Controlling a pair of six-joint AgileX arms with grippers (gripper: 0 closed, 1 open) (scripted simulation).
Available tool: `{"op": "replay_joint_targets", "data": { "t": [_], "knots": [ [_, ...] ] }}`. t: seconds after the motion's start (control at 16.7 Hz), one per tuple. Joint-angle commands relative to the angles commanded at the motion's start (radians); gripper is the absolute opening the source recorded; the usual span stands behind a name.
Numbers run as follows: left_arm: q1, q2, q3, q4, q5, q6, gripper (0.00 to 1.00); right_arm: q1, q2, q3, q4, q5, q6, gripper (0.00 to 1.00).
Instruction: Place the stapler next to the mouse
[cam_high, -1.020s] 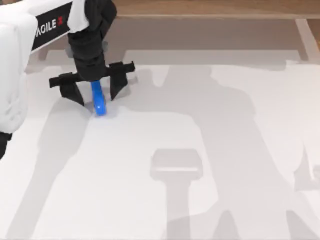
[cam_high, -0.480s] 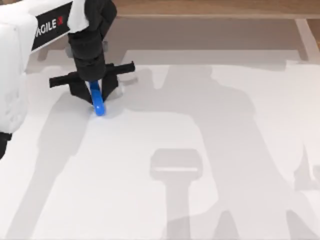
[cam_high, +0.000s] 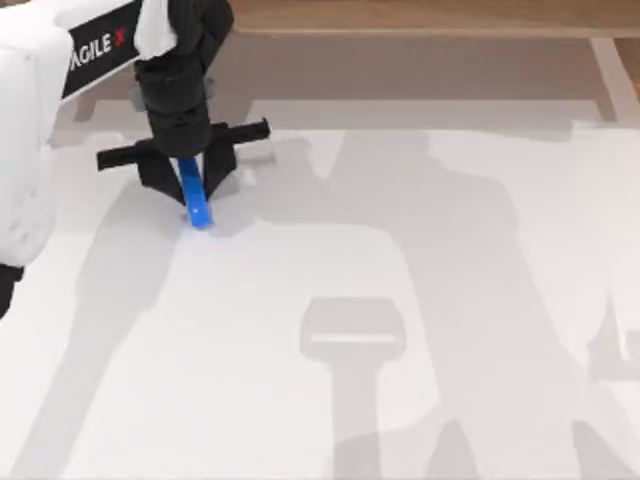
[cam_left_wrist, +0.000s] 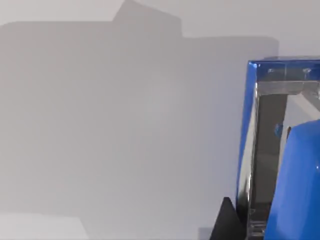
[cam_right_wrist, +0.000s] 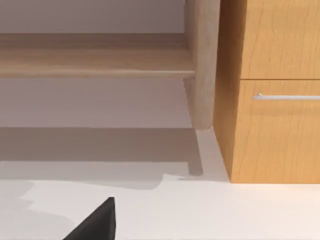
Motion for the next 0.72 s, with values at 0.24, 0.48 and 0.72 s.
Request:
{"op": "replay_joint_targets", "data": {
  "t": [0.24, 0.48, 0.72],
  "knots": [
    [-0.001, -0.01, 0.043, -0.053, 0.0, 0.0, 0.0, 0.0, 0.0, 0.0, 0.0, 0.0, 0.0, 1.0],
    [-0.001, -0.015, 0.059, -0.074, 0.0, 0.0, 0.0, 0.0, 0.0, 0.0, 0.0, 0.0, 0.0, 1.0],
    [0.021, -0.04, 0.031, -0.088, -0.014, 0.038, 0.0, 0.0, 0.0, 0.0, 0.0, 0.0, 0.0, 1.0]
  ]
}}
